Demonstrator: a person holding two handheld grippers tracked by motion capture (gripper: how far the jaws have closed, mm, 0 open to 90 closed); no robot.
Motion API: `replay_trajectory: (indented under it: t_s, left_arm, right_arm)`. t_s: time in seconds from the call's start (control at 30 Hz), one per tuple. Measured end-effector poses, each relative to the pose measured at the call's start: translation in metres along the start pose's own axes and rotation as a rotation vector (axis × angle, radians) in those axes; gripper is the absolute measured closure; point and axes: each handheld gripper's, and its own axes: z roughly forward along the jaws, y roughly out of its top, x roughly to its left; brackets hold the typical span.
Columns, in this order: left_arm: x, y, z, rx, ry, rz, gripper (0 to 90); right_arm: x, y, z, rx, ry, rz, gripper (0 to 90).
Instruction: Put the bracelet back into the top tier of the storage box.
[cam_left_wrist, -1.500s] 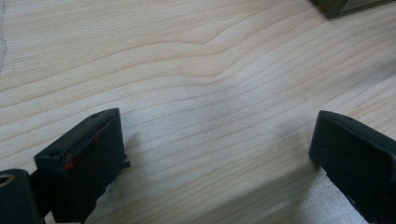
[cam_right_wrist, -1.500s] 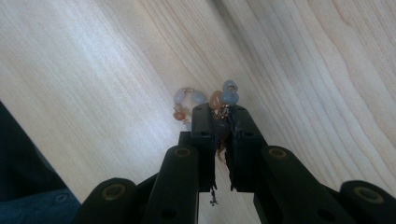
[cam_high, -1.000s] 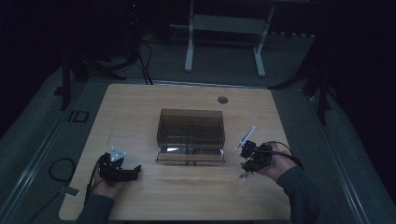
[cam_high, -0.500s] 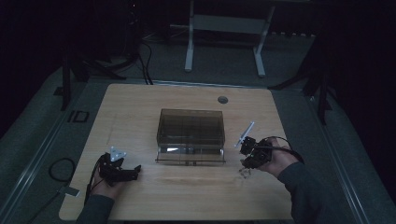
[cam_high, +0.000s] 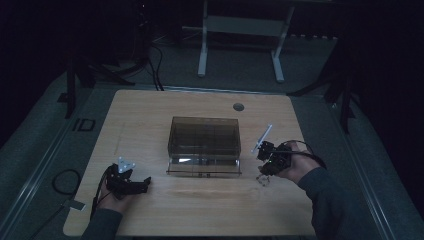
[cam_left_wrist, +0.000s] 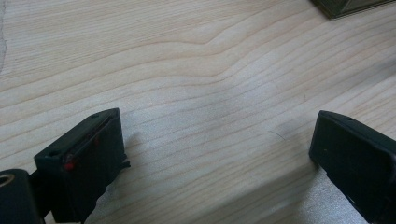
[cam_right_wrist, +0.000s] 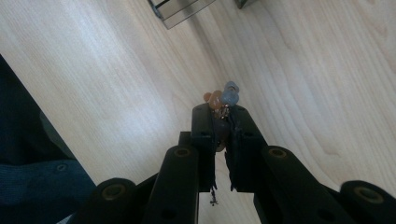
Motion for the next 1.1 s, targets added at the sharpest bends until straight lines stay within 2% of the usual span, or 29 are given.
replay_trajectory:
  t_s: [0.27,1.1]
  left_arm:
    - [0.000,0.000,0.000,0.000,0.000,0.000,3.6]
    - [0.000,0.000,0.000,-0.001,0.000,0.000,3.7]
  right_arm:
    - [-0.009,0.003,-0.010,-0.011,-0.011,-0.010,82.5]
    - [-0.017,0.020,-0.040,-0.046,-0.040,-0.017,82.4]
